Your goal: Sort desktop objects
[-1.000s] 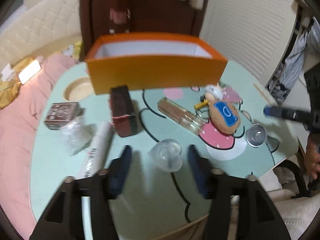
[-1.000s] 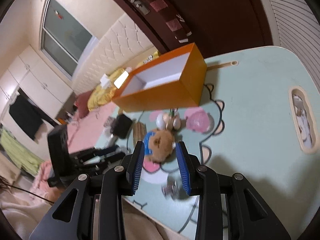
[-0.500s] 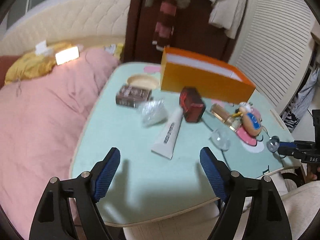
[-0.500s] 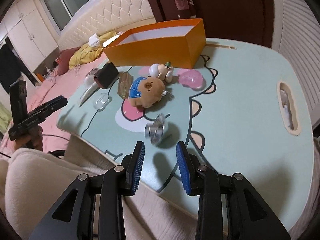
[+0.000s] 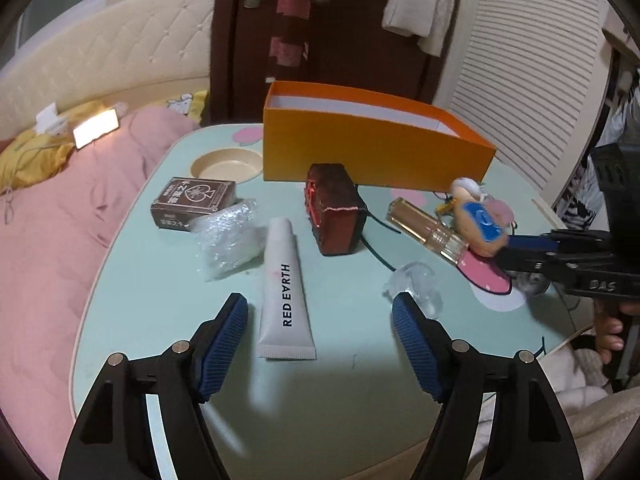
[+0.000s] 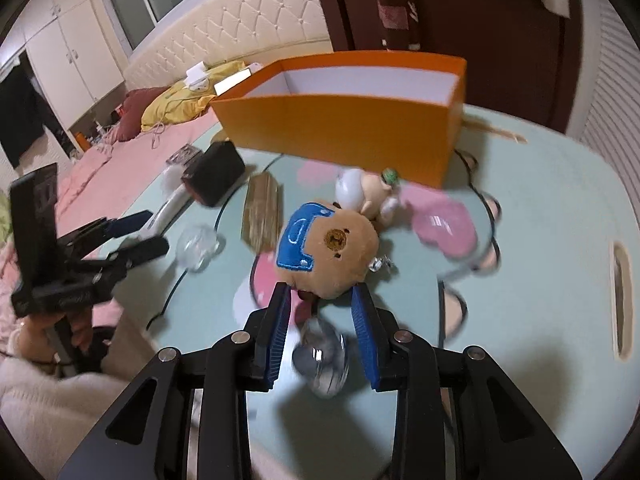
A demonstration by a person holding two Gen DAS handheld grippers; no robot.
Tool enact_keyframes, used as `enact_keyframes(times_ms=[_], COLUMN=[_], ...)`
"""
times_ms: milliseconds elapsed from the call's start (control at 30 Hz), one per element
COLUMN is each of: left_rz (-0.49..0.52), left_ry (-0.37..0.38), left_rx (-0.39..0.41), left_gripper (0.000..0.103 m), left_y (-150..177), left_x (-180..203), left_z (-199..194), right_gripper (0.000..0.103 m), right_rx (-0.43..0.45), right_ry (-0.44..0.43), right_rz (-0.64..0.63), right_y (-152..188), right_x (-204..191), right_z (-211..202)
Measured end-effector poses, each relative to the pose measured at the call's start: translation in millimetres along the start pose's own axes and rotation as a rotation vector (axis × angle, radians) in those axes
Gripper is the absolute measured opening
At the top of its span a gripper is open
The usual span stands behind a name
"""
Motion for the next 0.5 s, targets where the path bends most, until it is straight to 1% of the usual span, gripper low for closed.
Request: enact_keyframes(times_ms=[67, 133, 200, 233, 300, 333, 367, 400, 433, 500], left_rz=[-0.018, -0.036, -0.051, -0.057, -0.051, -0.049, -0.047, -0.047, -0.059, -0.068], left_ry=[-0.014, -0.029, -0.048, -0.061, -0.104, -0.128, -0.152, -0.174, -0.179, -0.191], left_rx=[0.027, 0.063, 0.083, 0.084, 0.068, 0.057, 0.045, 0.032, 0.011, -0.027], left_gripper=[0.074, 0.075, 0.080, 0.086, 0.090, 0.090, 0.090, 0.090, 0.090, 0.090], left_y=[-0.8, -1.4, 0.7, 2.9, 10.7, 14.8, 18.8, 22.8, 26.1, 30.4], left_x=[-4.6, -8.9, -11.0, -11.0, -8.6, -7.7, -6.9, -6.3, -7.4, -8.5], left_z=[-11.2, -25.9, -38.6, -43.0, -45.8, -44.7, -43.6, -42.1, -37.8, -30.4], right_gripper=[0.033, 0.033, 0.033, 0.035, 0.051, 0.073, 0.081, 0.081, 0.081, 0.081], right_rx=[0.020, 0.073, 0.139, 0.173, 0.225, 0.247, 0.267, 0.288, 0.303, 0.276], right_ry=[0.013, 0.020, 0.022, 0.018, 0.029, 0.043, 0.067, 0.090, 0.110, 0.114], right_rz=[-0.025, -0.053, -0.083, -0.101, -0.125, -0.132, -0.125, -0.107, -0.085, 0.002], right_y=[-6.8, -9.9, -11.8, -10.0, -3.2, 1.4, 7.0, 14.7, 22.6, 37.9], right_x=[-3.7, -9.8, -17.5, -22.1, -28.8, -30.6, -29.2, -26.5, -23.0, -9.4], right_z=[3.5, -8.2, -25.7, -37.0, -56.7, -64.7, -70.0, -75.8, -80.6, -77.6])
Point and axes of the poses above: each gripper's, at about its wrist camera, not at the fingertips, and z roughly the way its jaws point, x to its right, y to its underside, the point moved 5 cm from there along z, roughly the way its jaws point, and after that the axes turned 5 degrees about z, right-handed, at the moved point
